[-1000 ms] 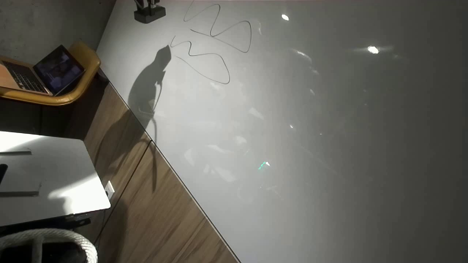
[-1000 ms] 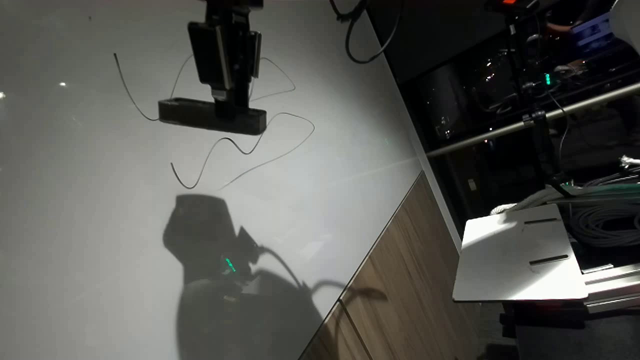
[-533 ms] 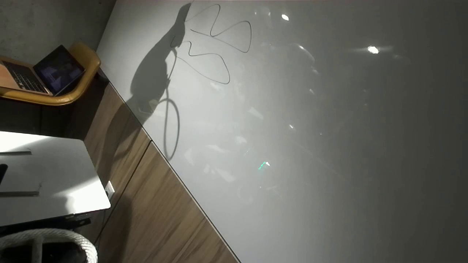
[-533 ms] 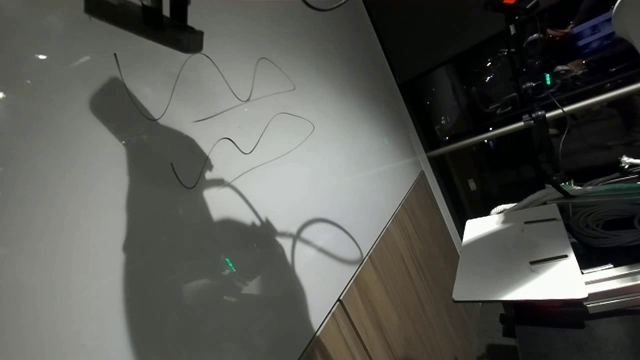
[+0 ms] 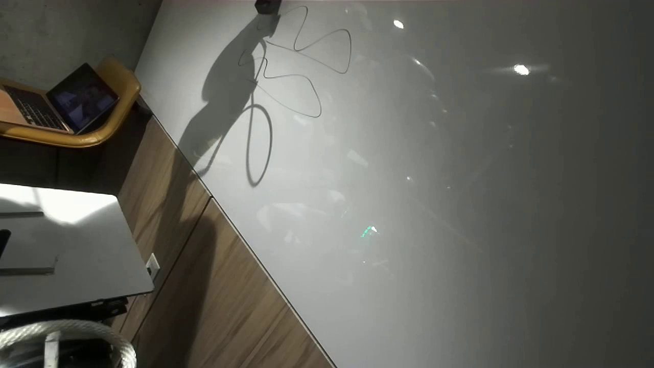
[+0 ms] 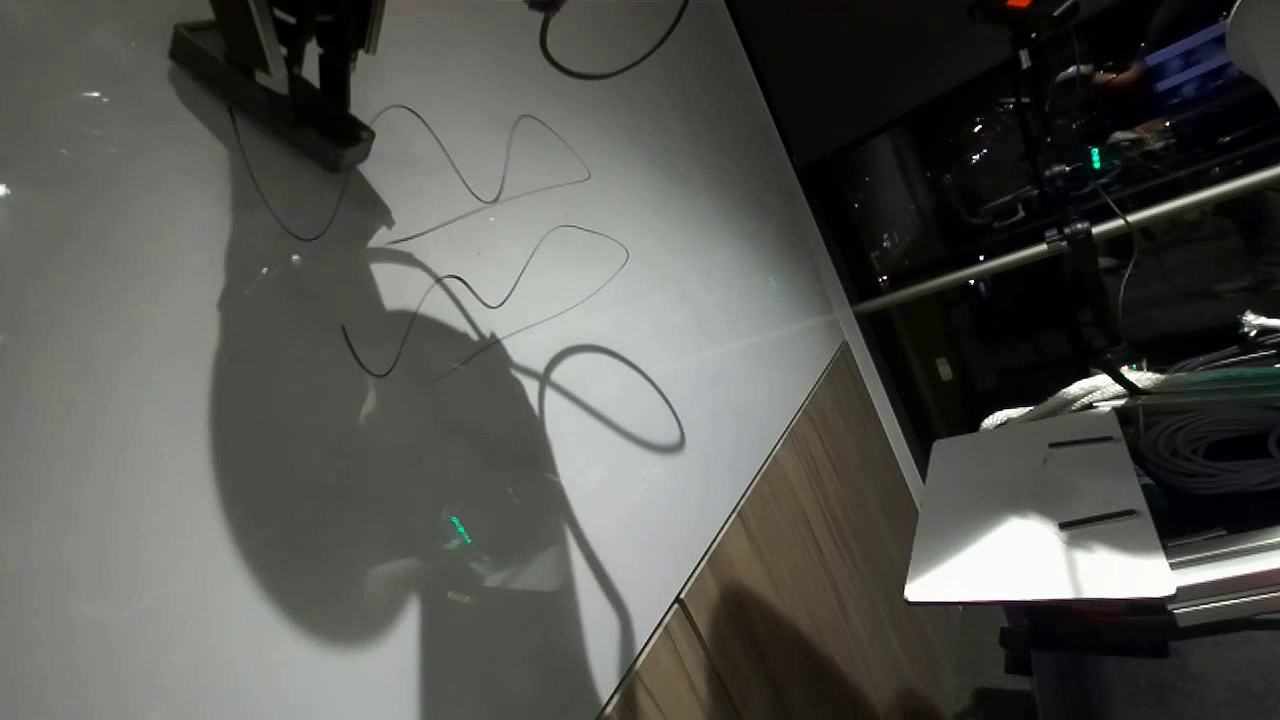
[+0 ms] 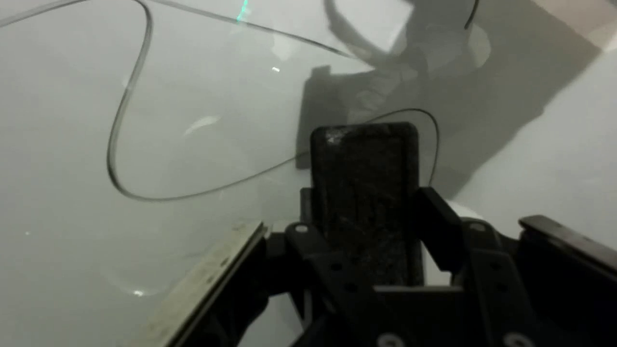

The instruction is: Use the black eraser to erase the markings on the white board

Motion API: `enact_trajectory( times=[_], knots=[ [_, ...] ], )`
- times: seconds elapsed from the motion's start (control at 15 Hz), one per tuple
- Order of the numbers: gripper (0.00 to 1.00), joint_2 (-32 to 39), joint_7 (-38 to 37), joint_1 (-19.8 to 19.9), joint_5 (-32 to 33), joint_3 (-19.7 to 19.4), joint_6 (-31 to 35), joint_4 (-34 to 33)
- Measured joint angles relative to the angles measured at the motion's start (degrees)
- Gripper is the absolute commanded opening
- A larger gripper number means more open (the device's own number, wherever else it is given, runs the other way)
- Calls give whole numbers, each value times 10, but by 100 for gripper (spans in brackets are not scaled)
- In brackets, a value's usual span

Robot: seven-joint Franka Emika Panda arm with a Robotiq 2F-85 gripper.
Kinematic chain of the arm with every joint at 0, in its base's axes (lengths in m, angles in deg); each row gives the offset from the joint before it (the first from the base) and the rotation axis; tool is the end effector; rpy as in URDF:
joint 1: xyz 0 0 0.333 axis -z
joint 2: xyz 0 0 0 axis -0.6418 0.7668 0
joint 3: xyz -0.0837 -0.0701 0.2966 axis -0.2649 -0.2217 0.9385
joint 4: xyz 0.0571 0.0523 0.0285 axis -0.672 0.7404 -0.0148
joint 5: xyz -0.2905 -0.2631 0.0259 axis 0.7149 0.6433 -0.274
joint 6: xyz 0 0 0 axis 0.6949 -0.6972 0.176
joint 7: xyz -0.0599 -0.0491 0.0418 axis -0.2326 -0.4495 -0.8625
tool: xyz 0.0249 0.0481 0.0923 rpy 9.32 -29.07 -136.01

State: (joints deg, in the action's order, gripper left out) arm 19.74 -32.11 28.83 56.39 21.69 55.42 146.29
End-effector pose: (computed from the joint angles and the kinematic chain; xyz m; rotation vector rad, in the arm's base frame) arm 0.5002 0.3380 0.7014 2.5276 0.4227 1.3933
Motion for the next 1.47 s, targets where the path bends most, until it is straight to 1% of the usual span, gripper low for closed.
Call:
enact_trajectory(
  times=[0.13, 0.4, 0.67, 1.0, 1.2, 1.47],
  knots=[
    [28, 32, -11, -11, 9, -11, 7, -14],
    [28, 39, -18, -37, 10, -31, -4, -22],
    [28, 59, -29, -58, 12, -37, -6, -28],
    [28, 119, -71, -104, 57, -43, -14, -39],
    [28, 128, -66, -120, 66, -55, -30, -42],
    [28, 113, -34, -121, 66, -63, -61, -39]
  ],
)
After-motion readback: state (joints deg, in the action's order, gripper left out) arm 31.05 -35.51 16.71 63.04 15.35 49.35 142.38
